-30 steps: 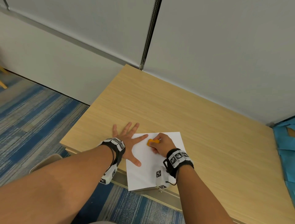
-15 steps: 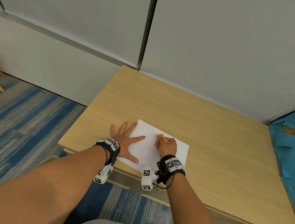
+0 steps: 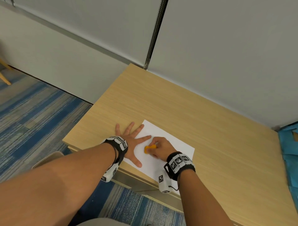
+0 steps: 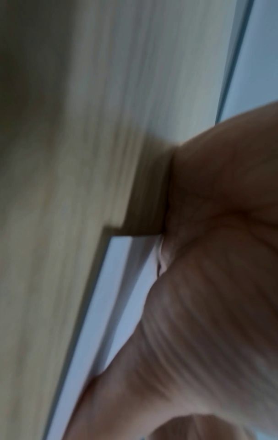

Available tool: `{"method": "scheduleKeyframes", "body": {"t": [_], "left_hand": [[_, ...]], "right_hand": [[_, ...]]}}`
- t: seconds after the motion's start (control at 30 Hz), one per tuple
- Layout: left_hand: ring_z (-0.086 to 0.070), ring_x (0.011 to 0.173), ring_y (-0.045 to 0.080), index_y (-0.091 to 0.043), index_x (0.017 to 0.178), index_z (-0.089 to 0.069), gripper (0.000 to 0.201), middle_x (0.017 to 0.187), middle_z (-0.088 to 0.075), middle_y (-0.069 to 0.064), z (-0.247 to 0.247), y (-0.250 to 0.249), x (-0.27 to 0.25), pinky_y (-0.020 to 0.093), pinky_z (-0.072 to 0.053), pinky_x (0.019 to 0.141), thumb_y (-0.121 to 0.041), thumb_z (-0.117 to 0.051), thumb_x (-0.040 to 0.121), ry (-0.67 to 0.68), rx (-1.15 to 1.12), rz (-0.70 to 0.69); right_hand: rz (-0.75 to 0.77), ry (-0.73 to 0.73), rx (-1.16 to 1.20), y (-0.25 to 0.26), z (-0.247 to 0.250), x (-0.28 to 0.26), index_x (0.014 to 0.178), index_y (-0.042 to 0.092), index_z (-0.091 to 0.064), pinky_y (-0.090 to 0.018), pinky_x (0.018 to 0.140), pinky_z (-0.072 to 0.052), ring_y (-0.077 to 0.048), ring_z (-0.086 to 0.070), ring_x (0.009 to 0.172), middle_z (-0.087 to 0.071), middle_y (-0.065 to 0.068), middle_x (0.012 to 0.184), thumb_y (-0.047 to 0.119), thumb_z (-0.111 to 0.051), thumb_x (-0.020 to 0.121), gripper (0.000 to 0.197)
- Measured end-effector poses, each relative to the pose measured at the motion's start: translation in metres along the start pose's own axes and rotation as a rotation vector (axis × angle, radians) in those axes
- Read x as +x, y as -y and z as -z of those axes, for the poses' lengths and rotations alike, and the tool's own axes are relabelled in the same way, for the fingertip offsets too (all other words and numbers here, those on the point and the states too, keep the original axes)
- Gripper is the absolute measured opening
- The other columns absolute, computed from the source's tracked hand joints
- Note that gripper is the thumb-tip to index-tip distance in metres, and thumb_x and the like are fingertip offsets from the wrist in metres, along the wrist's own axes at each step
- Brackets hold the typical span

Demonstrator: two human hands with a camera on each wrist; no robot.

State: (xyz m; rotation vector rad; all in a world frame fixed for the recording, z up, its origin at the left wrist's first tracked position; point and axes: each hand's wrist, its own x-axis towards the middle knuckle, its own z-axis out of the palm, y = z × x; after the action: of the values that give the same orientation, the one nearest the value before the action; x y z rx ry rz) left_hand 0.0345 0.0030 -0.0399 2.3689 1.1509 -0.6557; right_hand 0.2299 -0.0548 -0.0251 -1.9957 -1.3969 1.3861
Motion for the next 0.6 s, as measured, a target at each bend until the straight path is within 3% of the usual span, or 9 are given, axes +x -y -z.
{"method": "scheduleKeyframes", "body": {"t": [0.07,0.1,0.2,0.23,0.37,0.4,0.5,0.53,0.6], "left_hand": [[0.049,0.142,0.031,-0.069,0.141,0.029,0.141,0.151,0.055,-0.015,-0.001,0.000,0.000,0.084,0.026,0.096,-0.102,-0.063,0.038,-0.002,0.000,0.006],[0.050,0.142,0.031,-0.069,0.141,0.028,0.141,0.151,0.055,-0.015,-0.001,0.000,-0.001,0.084,0.026,0.096,-0.102,-0.063,0.039,0.001,0.001,0.006],[0.050,0.141,0.030,-0.069,0.142,0.028,0.140,0.152,0.054,-0.015,0.001,-0.001,-0.001,0.083,0.027,0.096,-0.100,-0.065,0.042,0.005,0.001,-0.001],[0.050,0.141,0.030,-0.069,0.142,0.028,0.140,0.152,0.054,-0.015,0.001,-0.001,-0.001,0.083,0.027,0.096,-0.100,-0.065,0.042,0.004,-0.002,-0.001],[0.050,0.141,0.031,-0.069,0.141,0.028,0.140,0.151,0.055,-0.016,0.000,0.000,-0.001,0.084,0.026,0.095,-0.101,-0.063,0.040,0.003,0.008,0.004],[0.050,0.141,0.031,-0.069,0.141,0.029,0.140,0.151,0.055,-0.016,0.000,0.000,-0.001,0.084,0.027,0.095,-0.102,-0.063,0.040,0.002,0.010,0.003],[0.051,0.141,0.030,-0.069,0.141,0.029,0.140,0.151,0.055,-0.015,0.000,0.000,0.000,0.083,0.028,0.095,-0.101,-0.064,0.041,0.005,0.008,-0.003],[0.051,0.141,0.030,-0.069,0.141,0.029,0.140,0.151,0.055,-0.015,0.000,0.000,0.000,0.083,0.028,0.095,-0.101,-0.064,0.041,0.004,0.005,-0.003],[0.050,0.141,0.031,-0.069,0.140,0.029,0.140,0.151,0.056,-0.016,-0.001,0.001,0.000,0.084,0.026,0.096,-0.102,-0.063,0.040,0.002,0.004,-0.002]], "right_hand": [[-0.011,0.176,-0.061,0.005,0.006,-0.005,0.076,0.019,-0.062,-0.032,0.064,-0.049,-0.018,-0.058,0.057,-0.066,-0.007,0.063,0.023,-0.086,0.075,0.025],[-0.007,0.149,-0.083,0.007,0.006,-0.004,0.078,0.018,-0.063,-0.032,0.065,-0.051,-0.018,-0.060,0.058,-0.068,-0.007,0.065,0.025,-0.086,0.076,0.024],[0.032,-0.194,-0.133,0.006,0.003,0.003,0.083,0.021,-0.060,-0.037,0.068,-0.056,-0.026,-0.068,0.069,-0.073,-0.012,0.079,0.031,-0.079,0.082,0.021],[0.035,-0.218,-0.137,0.007,0.002,0.003,0.082,0.021,-0.059,-0.038,0.067,-0.056,-0.026,-0.068,0.069,-0.073,-0.013,0.080,0.032,-0.078,0.082,0.022],[-0.021,0.181,-0.097,0.015,0.009,-0.007,0.080,0.015,-0.061,-0.026,0.055,-0.048,-0.014,-0.055,0.048,-0.065,-0.009,0.063,0.020,-0.083,0.080,0.023],[-0.024,0.153,-0.085,0.014,0.010,-0.005,0.081,0.015,-0.061,-0.027,0.057,-0.049,-0.015,-0.056,0.049,-0.066,-0.008,0.063,0.020,-0.083,0.080,0.023],[0.000,-0.200,-0.077,0.010,0.005,0.002,0.084,0.014,-0.060,-0.034,0.064,-0.052,-0.021,-0.062,0.063,-0.072,-0.014,0.075,0.028,-0.079,0.082,0.023],[-0.002,-0.209,-0.078,0.009,0.004,0.002,0.083,0.015,-0.059,-0.033,0.063,-0.051,-0.021,-0.061,0.062,-0.070,-0.015,0.075,0.028,-0.079,0.082,0.023],[-0.018,0.038,-0.089,0.014,0.006,-0.003,0.077,0.016,-0.058,-0.029,0.059,-0.047,-0.019,-0.055,0.054,-0.065,-0.012,0.066,0.019,-0.082,0.081,0.024]]}}
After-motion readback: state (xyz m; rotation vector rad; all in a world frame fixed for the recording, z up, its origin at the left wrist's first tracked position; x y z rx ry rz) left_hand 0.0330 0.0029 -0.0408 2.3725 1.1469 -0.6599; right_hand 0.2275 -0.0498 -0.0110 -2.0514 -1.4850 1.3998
